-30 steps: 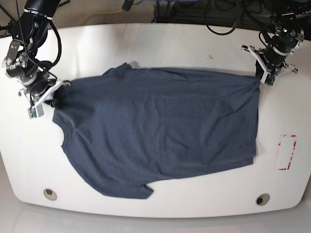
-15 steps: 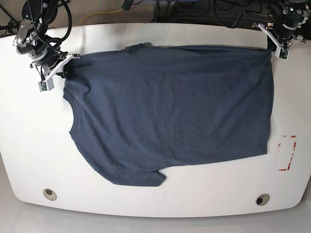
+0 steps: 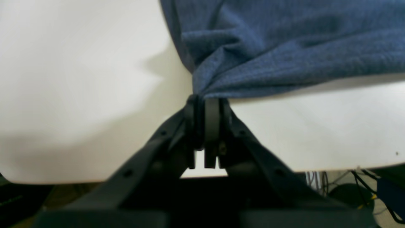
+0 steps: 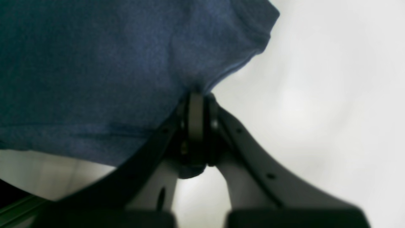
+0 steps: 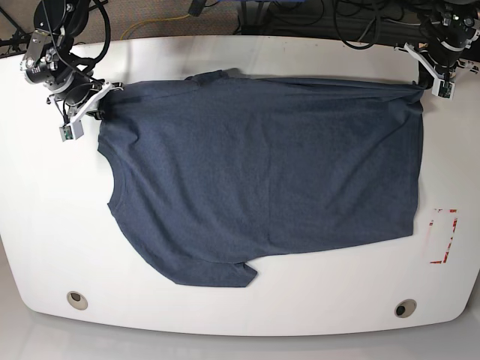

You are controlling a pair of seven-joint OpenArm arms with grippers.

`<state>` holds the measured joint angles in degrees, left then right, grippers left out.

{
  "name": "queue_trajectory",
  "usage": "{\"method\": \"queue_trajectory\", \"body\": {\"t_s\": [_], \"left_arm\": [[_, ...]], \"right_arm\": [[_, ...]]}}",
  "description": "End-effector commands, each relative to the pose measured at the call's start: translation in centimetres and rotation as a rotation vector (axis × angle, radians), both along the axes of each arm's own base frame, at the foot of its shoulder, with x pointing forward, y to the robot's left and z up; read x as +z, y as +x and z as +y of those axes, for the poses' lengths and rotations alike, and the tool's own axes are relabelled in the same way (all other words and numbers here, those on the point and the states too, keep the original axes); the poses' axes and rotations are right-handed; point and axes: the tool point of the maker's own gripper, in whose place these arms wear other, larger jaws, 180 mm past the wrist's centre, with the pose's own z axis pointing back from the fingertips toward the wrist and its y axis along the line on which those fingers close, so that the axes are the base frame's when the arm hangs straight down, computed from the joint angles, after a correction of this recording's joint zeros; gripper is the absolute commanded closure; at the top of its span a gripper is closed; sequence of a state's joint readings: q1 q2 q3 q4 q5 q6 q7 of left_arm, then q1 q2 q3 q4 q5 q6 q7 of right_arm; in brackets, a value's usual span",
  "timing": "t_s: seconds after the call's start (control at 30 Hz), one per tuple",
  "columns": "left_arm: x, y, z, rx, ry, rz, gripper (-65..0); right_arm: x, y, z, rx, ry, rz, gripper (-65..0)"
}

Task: Fold the T-shirt properly
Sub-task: 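Drag the shirt edge with both grippers to smooth it flat, then release the right gripper and regrasp the shirt edge nearby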

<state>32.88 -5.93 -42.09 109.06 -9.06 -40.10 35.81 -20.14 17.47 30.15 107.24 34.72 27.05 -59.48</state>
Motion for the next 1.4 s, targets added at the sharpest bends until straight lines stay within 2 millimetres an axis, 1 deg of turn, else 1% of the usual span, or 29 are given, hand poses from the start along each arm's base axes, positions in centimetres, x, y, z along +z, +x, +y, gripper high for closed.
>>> {"method": "queue_trajectory", "body": {"t_s": [0.0, 0.1, 0.23, 0.47, 0.57, 0.7, 0.73, 0.8, 0.93, 0.97, 1.03, 1.07, 1.13, 1.2, 1.3, 1.37], "left_arm": [[1.0, 0.5, 0.3, -0.006, 0.016, -0.034, 0.0], [1.0, 0.5, 0.2, -0.008, 0.012, -0.035, 0.0], [0.8, 0.6, -0.2, 0.0, -0.003, -0.042, 0.0], [0.8, 1.2, -0.8, 0.01, -0.023, -0.062, 0.0], [0.9, 2.2, -1.6, -0.017, -0.034, -0.077, 0.0], [1.4, 3.1, -1.4, -0.01, -0.033, -0.107, 0.0], [1.6, 3.5, -1.4, -0.01, -0.033, -0.116, 0.0], [2.2, 4.7, -1.6, -0.017, -0.033, -0.148, 0.0], [3.2, 6.4, -1.5, -0.018, -0.027, -0.195, 0.0], [3.5, 6.9, -1.4, -0.018, -0.022, -0.207, 0.0], [4.3, 8.2, -0.8, -0.025, 0.018, -0.224, 0.0], [4.4, 8.7, -0.8, -0.031, 0.034, -0.218, 0.0], [4.7, 9.8, -0.2, -0.03, 0.079, -0.193, 0.0], [5.4, 10.8, 0.4, -0.025, 0.104, -0.201, 0.0], [6.8, 12.5, 1.0, -0.02, 0.122, -0.233, 0.0], [6.6, 13.4, 1.2, -0.02, 0.112, -0.23, 0.0]], "right_arm": [[0.3, 0.0, 0.3, 0.011, -0.002, 0.0, 0.0], [0.2, 0.1, 0.6, 0.025, -0.003, 0.003, 0.0], [-0.2, 0.1, 2.0, 0.062, 0.011, 0.014, 0.0], [-0.1, 0.1, 2.5, 0.076, 0.02, 0.009, 0.0], [0.0, 0.3, 2.4, 0.073, 0.02, 0.003, 0.0], [0.9, 0.8, 2.7, 0.083, 0.012, -0.029, 0.0], [1.2, 1.1, 2.7, 0.085, 0.009, -0.04, 0.0], [2.3, 2.5, 2.8, 0.09, 0.005, -0.085, 0.0], [3.2, 3.9, 2.7, 0.088, 0.0, -0.121, 0.0], [3.7, 4.6, 2.7, 0.088, -0.002, -0.141, 0.0], [4.1, 5.9, 2.5, 0.082, 0.005, -0.159, 0.0], [4.2, 6.3, 2.5, 0.081, 0.008, -0.165, 0.0], [4.1, 7.3, 2.1, 0.065, 0.024, -0.167, 0.0], [4.0, 8.1, 1.7, 0.051, 0.036, -0.167, 0.0], [3.3, 9.8, 1.0, 0.02, 0.073, -0.154, 0.0], [3.1, 10.7, 0.8, 0.004, 0.092, -0.151, 0.0]]}}
